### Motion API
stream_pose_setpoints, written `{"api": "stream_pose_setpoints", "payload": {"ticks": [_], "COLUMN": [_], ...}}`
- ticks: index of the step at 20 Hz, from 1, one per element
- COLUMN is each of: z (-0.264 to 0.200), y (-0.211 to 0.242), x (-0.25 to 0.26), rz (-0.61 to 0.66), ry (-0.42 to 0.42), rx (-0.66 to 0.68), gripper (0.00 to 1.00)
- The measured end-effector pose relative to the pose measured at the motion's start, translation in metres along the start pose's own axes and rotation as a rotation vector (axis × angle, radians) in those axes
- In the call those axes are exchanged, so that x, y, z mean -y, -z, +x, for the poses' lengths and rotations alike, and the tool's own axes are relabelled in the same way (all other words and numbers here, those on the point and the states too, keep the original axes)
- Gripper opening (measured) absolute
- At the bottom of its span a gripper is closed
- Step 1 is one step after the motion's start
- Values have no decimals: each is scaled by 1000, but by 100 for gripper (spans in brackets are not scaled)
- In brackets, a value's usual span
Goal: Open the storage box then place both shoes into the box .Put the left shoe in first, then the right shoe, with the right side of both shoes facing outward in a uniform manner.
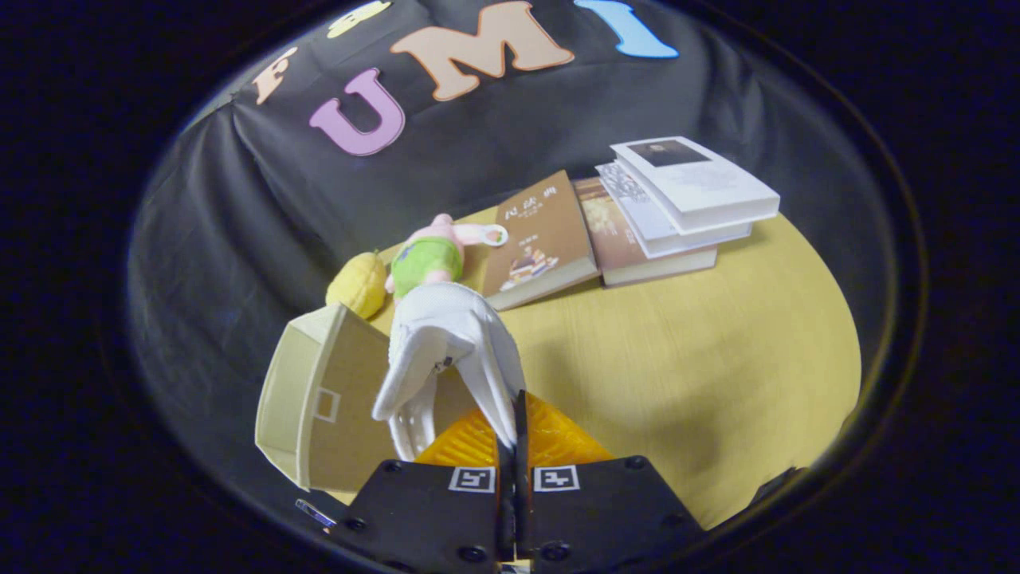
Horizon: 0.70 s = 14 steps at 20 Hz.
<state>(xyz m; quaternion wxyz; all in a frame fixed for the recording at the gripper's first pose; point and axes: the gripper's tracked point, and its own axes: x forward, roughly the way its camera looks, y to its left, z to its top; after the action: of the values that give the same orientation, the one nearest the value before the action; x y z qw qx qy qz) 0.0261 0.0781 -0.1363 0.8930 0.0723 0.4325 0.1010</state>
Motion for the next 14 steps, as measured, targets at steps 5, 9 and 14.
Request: {"api": "stream_pose_setpoints", "payload": {"ticks": [5,9,14], "z": [-18,-26,-16], "y": [-16,-20,-8], "x": [-61,-111,-185], "rz": [-16,-57,-64], "ry": [-106,-162,-267], "rx": [26,29,-29], "gripper": [4,4,4]}}
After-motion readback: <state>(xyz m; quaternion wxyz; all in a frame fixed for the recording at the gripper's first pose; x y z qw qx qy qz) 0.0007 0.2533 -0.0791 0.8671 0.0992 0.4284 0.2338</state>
